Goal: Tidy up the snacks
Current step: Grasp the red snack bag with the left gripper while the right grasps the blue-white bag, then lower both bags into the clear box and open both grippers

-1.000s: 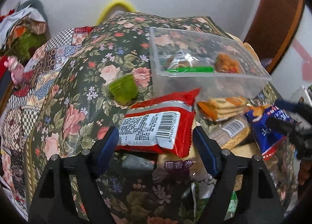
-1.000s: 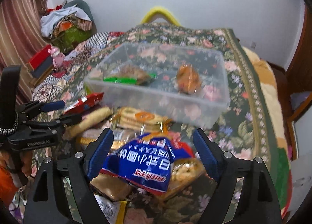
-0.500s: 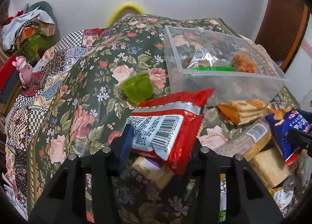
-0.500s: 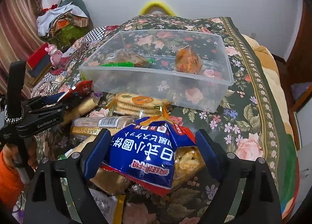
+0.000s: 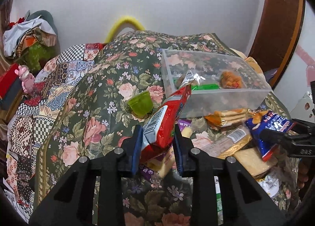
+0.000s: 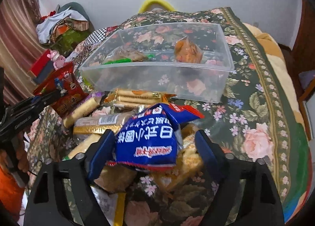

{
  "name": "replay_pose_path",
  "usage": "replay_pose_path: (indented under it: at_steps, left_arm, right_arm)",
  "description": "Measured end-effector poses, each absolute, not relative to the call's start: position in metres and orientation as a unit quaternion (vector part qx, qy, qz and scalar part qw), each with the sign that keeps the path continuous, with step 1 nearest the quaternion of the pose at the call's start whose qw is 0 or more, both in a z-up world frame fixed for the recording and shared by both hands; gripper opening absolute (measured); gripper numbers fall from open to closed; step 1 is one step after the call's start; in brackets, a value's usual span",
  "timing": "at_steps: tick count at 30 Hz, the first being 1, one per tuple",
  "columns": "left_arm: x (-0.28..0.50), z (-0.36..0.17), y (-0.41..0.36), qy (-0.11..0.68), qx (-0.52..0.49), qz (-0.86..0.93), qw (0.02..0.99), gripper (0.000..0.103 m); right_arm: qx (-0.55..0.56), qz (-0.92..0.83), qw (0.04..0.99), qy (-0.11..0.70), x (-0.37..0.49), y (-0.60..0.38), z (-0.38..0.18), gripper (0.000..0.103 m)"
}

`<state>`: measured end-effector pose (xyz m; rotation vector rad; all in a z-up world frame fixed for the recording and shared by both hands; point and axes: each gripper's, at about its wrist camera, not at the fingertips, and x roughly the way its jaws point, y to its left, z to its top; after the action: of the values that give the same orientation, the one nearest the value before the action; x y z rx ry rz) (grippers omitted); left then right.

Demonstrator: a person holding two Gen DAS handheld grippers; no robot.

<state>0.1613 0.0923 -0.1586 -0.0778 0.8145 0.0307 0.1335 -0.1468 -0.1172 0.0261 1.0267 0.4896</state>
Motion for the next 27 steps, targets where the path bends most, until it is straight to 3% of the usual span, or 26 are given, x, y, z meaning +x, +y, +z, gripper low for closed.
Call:
replay_pose_path:
  at_steps: [2, 4, 10, 27]
  left_arm:
    - [0.16, -0.154, 0.092, 0.392, -0.041, 0.013, 0.919, 0.03]
    - [0.159, -0.149, 0.092, 0.388, -0.046, 0.008, 0.92, 0.026]
    - [0.155, -0.135, 0.088, 0.376, -0.049, 0.001, 0.925, 0.026]
    - [0.156, -0.079, 0.069, 0.316, -0.052, -0.022, 0.947, 0.026]
  right_arm:
    - [0.02, 0.243, 0.838, 0.488, 0.136, -0.145, -0.118, 0.061]
    - [0.02, 0.241, 0.84, 0.486, 0.136, -0.143, -0.117, 0.059]
    - [0.008, 0.236, 0.853, 0.465, 0.13, -0.147, -0.106, 0.037]
    - [0.01, 0.233, 0.888, 0.396, 0.122, -0.165, -0.05, 0.033]
